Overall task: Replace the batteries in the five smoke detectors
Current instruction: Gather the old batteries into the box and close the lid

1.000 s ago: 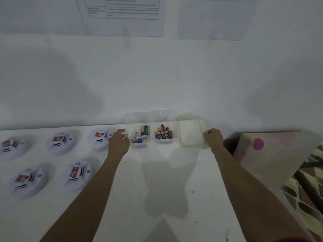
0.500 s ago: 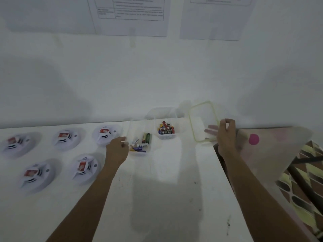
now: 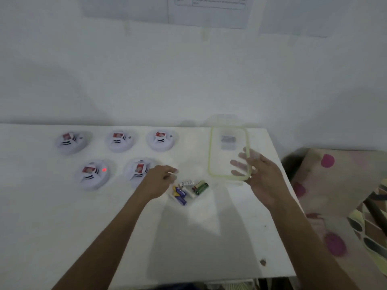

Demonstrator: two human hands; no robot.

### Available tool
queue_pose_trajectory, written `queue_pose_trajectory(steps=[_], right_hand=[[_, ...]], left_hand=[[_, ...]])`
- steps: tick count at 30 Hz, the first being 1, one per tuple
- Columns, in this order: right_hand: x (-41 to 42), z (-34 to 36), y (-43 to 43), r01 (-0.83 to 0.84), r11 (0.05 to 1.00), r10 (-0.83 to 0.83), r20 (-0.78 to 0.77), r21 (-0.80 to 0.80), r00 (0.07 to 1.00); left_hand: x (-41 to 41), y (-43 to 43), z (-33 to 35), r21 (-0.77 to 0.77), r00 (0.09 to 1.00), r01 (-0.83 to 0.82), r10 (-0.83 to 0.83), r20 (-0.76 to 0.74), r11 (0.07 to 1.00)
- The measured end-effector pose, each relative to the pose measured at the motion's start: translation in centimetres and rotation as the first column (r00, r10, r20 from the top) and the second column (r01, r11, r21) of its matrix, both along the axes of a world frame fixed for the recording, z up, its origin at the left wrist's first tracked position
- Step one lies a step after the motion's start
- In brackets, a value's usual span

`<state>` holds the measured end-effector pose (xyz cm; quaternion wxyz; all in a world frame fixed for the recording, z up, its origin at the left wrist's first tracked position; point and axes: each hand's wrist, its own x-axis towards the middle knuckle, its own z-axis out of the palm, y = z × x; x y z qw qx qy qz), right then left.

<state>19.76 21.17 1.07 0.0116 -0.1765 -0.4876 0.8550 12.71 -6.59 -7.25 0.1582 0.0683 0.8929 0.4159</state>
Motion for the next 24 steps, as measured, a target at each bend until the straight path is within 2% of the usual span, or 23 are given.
queue_pose_trajectory(steps=[4,9,14,17,20,22,24], right_hand=[[1.6,-0.9,-3.2,-0.07,0.995,0.074,0.057,-0.073,0.996],[3.3,-1.3,-6.1,-0.131,0.987,0.135,0.043,-0.088,0.99],[4.6,-1.5,-8.1,-0.238,0.97,0.234,0.08,0.045,0.969],[4.9,-1.5,-8.9,-0.256,0.957,0.245,0.09,0.137,0.965],[5.1,-1.2,-9.2,-0.262,0.934,0.25,0.078,0.243,0.965],[5.2,-1.0,-9.3,-0.253,0.911,0.251,0.049,0.325,0.967],[5.4,-0.6,-9.5,-0.233,0.878,0.254,0.005,0.417,0.967]], left_hand=[[1.0,-1.8,0.4,-0.014,0.994,0.106,-0.105,0.044,0.994],[1.8,-3.6,1.3,0.002,0.971,0.205,-0.204,0.124,0.979],[2.1,-4.2,1.2,0.021,0.97,0.219,-0.22,0.102,0.975],[2.3,-4.3,1.3,0.057,0.983,0.165,-0.169,0.072,0.985],[2.6,-4.6,2.0,0.051,0.994,0.09,-0.086,-0.074,0.995],[3.0,-4.7,3.0,0.146,0.983,-0.028,0.053,-0.174,0.989],[3.8,-4.4,4.7,0.33,0.969,-0.137,0.196,-0.153,0.934]])
